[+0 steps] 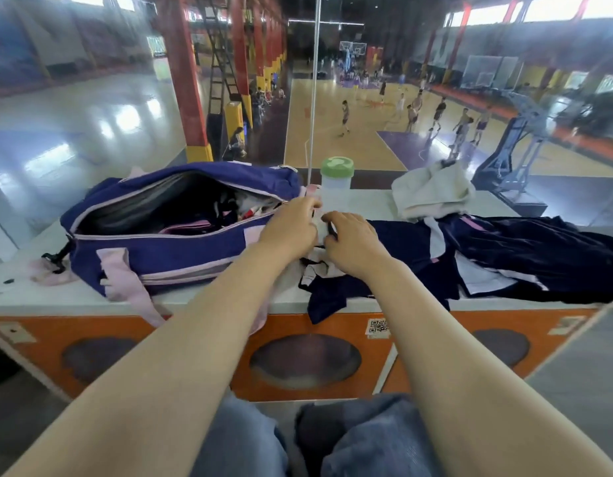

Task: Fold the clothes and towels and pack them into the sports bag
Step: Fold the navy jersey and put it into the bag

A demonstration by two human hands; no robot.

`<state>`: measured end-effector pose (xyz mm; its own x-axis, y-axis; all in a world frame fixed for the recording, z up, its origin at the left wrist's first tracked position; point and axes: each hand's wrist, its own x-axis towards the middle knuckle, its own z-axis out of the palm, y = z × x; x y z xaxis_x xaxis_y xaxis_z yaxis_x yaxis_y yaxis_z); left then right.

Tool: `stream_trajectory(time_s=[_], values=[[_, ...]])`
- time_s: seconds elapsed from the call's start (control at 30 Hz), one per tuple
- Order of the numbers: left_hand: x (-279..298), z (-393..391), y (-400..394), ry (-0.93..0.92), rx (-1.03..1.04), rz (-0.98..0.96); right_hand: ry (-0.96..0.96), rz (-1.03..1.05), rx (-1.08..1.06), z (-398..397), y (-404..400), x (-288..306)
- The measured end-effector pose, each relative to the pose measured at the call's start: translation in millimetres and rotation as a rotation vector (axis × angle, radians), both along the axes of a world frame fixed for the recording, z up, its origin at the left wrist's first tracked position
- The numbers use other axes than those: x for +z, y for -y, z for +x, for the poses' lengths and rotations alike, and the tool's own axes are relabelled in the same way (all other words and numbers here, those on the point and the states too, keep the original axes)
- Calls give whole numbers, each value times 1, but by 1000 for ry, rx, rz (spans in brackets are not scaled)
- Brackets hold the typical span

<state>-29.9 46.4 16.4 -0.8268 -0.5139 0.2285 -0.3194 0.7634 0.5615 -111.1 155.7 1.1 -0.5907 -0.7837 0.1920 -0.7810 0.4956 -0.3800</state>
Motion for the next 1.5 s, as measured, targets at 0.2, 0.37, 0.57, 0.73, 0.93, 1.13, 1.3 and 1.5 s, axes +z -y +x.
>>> stream_trajectory(time_s=[0.2,0.37,0.57,0.73,0.93,1.13,1.3,1.5], values=[[-36,-34,-29,145,153,346,96,144,-158,-32,-29,-16],[-59,-31,-25,241,321,175,173,177,-134,-41,-24,-34],[-59,-36,-24,207,240,195,135,248,-89,-48,-16,-53],[-48,-27,-24,141,207,537,181,217,-43,-47,-16,-53],[-44,-18,-13,-20,276,741,448,5,13,-34,-12,-42],[-35,-9,-3,14,277,403,326,59,-131,-46,-27,-37],[-17,-16,-19,-122,289,78,386,-80,-284,-45,-34,-23],[-12,-33,-53,-244,102,-274,941,-464,-264,-49,-36,-22]])
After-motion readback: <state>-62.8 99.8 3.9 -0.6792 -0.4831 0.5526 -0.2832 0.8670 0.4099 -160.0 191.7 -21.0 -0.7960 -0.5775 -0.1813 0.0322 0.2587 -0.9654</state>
